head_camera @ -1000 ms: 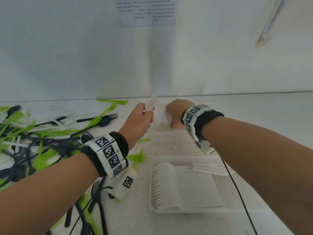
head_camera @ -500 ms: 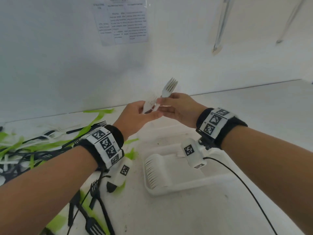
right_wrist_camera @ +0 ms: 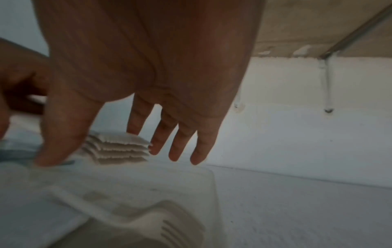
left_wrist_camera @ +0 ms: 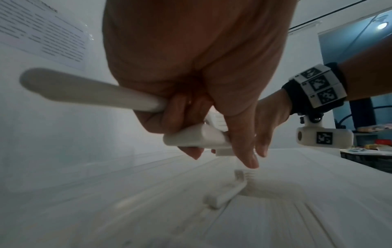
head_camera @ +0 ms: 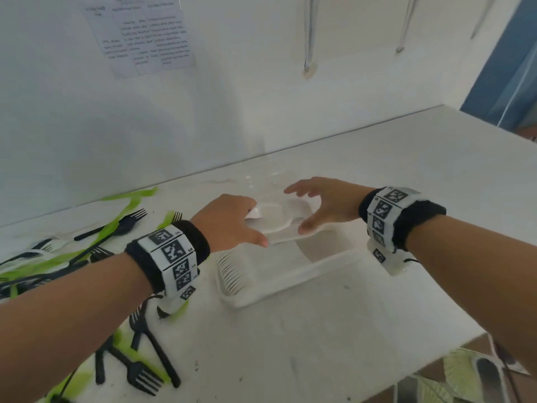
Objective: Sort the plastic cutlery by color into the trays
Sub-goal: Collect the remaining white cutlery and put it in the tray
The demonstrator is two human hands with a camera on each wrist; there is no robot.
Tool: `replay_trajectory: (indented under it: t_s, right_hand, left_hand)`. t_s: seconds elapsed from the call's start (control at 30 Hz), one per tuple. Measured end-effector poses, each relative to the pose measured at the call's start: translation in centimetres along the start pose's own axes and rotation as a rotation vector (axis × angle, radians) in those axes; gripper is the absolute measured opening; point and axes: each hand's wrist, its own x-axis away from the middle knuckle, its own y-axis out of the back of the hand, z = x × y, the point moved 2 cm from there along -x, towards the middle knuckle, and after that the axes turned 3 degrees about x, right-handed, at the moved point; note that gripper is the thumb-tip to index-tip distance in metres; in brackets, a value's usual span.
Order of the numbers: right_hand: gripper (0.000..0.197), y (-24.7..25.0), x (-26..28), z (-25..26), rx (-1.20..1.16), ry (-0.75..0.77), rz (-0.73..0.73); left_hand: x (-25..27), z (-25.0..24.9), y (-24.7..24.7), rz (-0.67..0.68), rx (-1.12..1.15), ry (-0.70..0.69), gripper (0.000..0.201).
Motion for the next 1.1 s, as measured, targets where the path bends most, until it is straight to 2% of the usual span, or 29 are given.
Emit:
replay_trajectory:
  t_s: [0.1, 0.17, 0.27, 0.33, 0.47, 0.57, 0.77, 0.87, 1.1]
  right_hand:
    - [0.062, -0.4, 0.3, -0.4, 0.184, 0.039, 0.054]
    - [0.055, -0.2, 0.6, -0.4, 0.269, 0.068, 0.044]
    - [0.056, 0.5, 1.0, -0.7, 0.409, 0.134, -0.007]
    - [0.055, 1.0, 1.6, -1.0, 0.388, 0.135, -0.011]
    - [0.053, 1.0, 3.0, -1.6, 0.353, 0.095, 0.120]
    - [0.051, 0.2, 3.6, -1.9, 0.426, 0.071, 0.182]
    - [0.045, -1.1, 3.7, -3.5, 0.500, 0.012, 0.113]
    - [0.053, -2.2, 3.5, -3.6, 0.535, 0.034, 0.052]
    - [0.048, -2.4, 3.2, -3.5, 0.522, 0.012, -0.014]
  left_hand:
    - [-0.2, -1.9, -1.4, 0.051, -0.038, -0.011, 0.049]
    - [-0.3, -3.1, -2.1, 0.069, -0.033, -0.016, 0.048]
    - [-0.3, -4.0, -2.3, 0.086, -0.006, -0.020, 0.049]
    - [-0.3, -4.2, -2.4, 0.086, 0.025, -0.013, 0.051]
    - [0.1, -4.6, -3.4, 0.157, 0.081, -0.014, 0.061]
    - [0.0, -5.2, -4.7, 0.234, 0.010, -0.044, 0.054]
    - [-1.0, -5.8, -5.3, 0.294, -0.164, -0.061, 0.048]
    - [-1.2, -5.8, -5.4, 0.299, -0.208, -0.050, 0.045]
    - [-1.2, -6.8, -5.5, 0.272, -0.343, -0.098, 0.025]
